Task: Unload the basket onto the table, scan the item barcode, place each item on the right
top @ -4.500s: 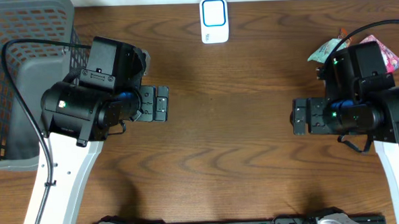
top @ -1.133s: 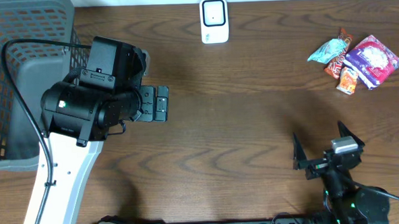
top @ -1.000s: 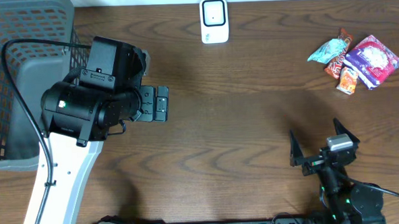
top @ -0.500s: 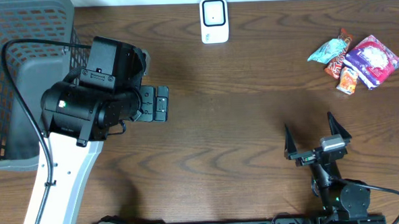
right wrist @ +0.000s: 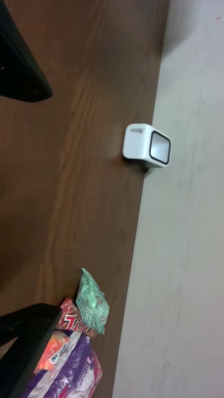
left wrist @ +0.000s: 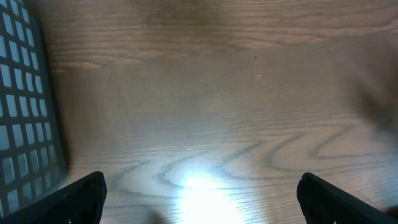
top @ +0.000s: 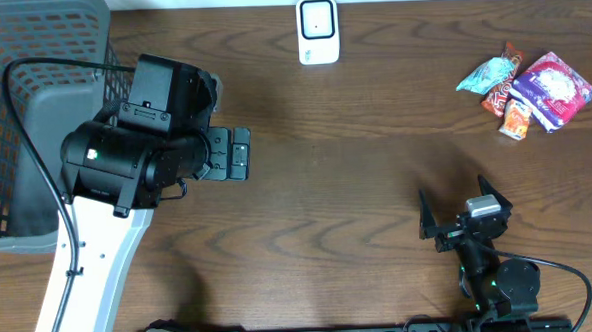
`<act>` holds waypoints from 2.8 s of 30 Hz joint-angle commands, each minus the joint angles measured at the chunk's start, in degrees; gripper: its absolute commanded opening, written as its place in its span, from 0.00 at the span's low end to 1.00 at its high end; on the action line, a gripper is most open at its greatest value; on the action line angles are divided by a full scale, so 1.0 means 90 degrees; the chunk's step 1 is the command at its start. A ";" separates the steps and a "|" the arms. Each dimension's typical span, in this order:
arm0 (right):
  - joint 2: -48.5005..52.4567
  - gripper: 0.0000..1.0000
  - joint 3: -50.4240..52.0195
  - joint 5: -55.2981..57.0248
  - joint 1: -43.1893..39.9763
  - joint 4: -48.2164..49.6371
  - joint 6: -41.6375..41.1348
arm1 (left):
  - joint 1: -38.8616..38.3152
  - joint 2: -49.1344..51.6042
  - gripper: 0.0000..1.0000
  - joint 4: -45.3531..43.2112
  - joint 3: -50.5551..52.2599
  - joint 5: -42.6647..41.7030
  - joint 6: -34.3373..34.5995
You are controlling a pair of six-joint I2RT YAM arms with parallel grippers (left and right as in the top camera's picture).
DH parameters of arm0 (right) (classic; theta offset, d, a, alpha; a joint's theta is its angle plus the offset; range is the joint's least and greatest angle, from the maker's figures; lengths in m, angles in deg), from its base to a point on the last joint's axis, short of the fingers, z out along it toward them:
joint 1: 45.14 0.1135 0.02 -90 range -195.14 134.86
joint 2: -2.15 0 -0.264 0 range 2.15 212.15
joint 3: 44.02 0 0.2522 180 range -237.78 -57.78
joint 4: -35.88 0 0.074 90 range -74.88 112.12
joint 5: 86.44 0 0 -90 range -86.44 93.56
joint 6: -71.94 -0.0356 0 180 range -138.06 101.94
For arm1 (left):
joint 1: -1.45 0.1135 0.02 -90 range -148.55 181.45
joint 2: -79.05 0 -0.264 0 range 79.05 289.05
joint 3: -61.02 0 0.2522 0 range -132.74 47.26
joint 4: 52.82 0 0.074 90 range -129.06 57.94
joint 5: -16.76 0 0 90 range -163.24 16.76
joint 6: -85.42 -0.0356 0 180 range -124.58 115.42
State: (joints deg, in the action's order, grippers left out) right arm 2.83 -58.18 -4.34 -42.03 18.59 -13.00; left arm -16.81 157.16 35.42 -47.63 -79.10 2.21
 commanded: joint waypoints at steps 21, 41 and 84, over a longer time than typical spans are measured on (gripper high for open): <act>-0.0044 0.99 0.0010 0.0719 -0.0085 -0.0085 -0.0794 | 0.0005 -0.0029 0.98 0.0010 -0.0005 -0.0012 -0.0039; -0.0041 0.99 0.0010 0.0719 -0.0087 -0.0083 -0.0794 | 0.0005 -0.0029 0.98 0.0010 -0.0005 -0.0012 -0.0039; -0.0041 0.99 0.0010 0.0719 -0.0087 -0.0083 -0.0794 | 0.0046 -0.1290 0.98 -0.1192 0.1365 -0.0313 -0.0036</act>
State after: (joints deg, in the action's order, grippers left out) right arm 2.83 -58.18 1.67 -42.40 18.08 -19.15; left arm -16.81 149.99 28.65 -40.77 -79.54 2.23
